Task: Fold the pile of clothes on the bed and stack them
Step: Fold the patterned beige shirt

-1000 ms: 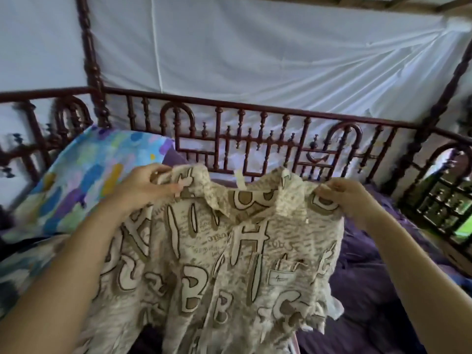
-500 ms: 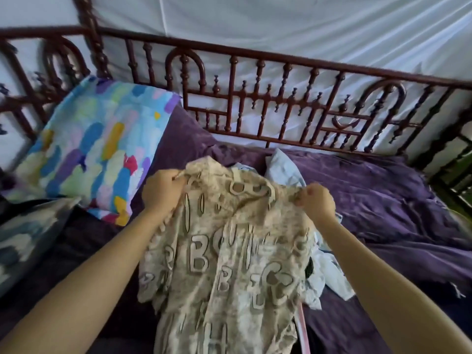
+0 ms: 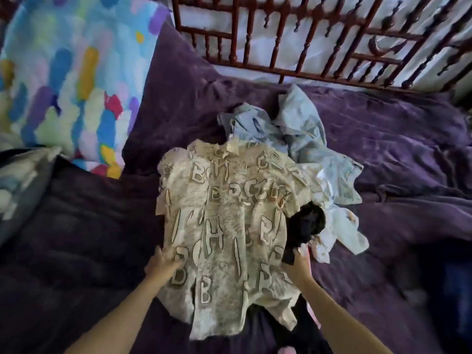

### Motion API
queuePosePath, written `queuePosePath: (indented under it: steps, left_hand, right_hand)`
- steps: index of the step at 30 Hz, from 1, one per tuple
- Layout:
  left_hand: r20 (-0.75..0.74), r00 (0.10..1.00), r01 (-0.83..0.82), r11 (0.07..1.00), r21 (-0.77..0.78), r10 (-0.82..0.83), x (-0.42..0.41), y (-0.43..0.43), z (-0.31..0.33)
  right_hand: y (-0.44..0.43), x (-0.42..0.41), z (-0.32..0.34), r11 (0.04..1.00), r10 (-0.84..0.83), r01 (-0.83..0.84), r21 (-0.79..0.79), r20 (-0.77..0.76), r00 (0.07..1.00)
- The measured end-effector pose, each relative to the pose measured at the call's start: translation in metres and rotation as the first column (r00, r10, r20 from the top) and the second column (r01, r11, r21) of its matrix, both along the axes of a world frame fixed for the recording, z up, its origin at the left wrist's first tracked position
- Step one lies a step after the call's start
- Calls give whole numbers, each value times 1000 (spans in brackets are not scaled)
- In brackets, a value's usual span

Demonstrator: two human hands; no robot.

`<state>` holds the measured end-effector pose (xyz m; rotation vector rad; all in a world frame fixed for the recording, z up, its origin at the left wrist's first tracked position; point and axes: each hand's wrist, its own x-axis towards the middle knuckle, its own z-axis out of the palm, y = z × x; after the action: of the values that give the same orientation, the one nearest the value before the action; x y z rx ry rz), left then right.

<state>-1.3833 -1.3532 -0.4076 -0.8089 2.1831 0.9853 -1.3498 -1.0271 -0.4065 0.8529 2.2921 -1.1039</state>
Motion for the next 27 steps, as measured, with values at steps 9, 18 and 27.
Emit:
queuePosePath:
  steps: [9,18,27]
  left_hand:
    - [94,919,-392,855,339,383,60,-3,-9]
    - [65,910,-346,662,665,410,64,-22,62]
    - [142,904,-424,806,413,403,116,-58,41]
  right_hand:
    - [-16,54,-32,957,272,-287,33,241,932]
    - [11,63,56,635,-434,525,-567,300,850]
    - [30,155,31,850,-430,518,-97,440,788]
